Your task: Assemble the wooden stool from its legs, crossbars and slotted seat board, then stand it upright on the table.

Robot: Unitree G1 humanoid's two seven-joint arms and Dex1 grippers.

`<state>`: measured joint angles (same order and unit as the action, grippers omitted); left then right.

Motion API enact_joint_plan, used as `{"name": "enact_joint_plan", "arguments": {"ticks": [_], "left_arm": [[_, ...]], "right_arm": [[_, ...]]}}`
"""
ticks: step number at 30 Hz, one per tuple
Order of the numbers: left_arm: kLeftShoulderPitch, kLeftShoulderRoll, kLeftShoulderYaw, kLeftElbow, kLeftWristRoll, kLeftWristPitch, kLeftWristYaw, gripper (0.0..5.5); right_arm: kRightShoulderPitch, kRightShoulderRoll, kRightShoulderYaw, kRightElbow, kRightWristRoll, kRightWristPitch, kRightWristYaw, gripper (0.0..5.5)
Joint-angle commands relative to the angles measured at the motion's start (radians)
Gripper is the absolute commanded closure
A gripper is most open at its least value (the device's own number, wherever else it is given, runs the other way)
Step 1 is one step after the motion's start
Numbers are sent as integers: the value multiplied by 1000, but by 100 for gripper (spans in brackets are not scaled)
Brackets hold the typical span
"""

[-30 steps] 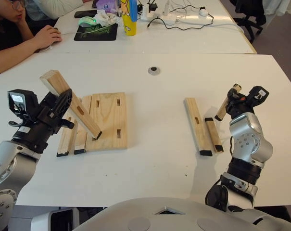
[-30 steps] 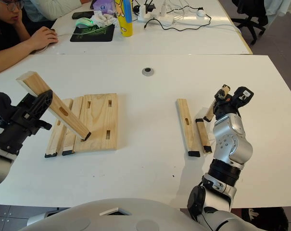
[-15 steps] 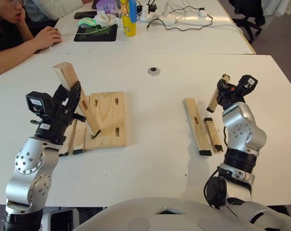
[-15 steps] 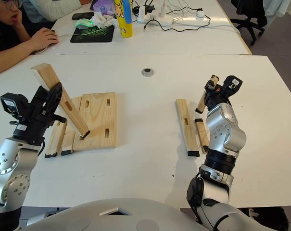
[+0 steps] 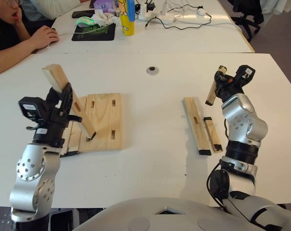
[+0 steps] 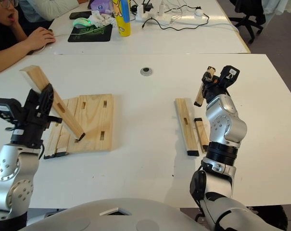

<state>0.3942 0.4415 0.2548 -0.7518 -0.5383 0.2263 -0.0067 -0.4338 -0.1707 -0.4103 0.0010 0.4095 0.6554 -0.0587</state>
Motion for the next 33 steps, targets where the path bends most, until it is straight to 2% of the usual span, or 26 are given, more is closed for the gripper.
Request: {"name": "enact_joint_plan", "arguments": {"ticks": [1, 4, 9, 18, 25, 33], "left_arm": [[178, -25, 14, -13, 62, 63, -13, 446], [161, -38, 22, -43, 41, 73, -13, 446], [12, -10, 83, -83, -35, 149, 21, 446], [-47, 19, 191, -148, -125, 273, 29, 446], [-18, -43, 109, -110, -35, 255, 18, 446], [-50, -77, 112, -90, 24, 226, 9, 446]], "right_arm": [[3, -10, -11, -13, 10, 2, -3, 420], [19, -5, -20, -34, 11, 2, -11, 420], [41, -1, -34, -58, 13, 3, -18, 420], [59, -4, -55, -78, 12, 4, -25, 420], [62, 1, -56, -80, 12, 1, -24, 420], [43, -13, -46, -64, 11, 9, -11, 420]]}}
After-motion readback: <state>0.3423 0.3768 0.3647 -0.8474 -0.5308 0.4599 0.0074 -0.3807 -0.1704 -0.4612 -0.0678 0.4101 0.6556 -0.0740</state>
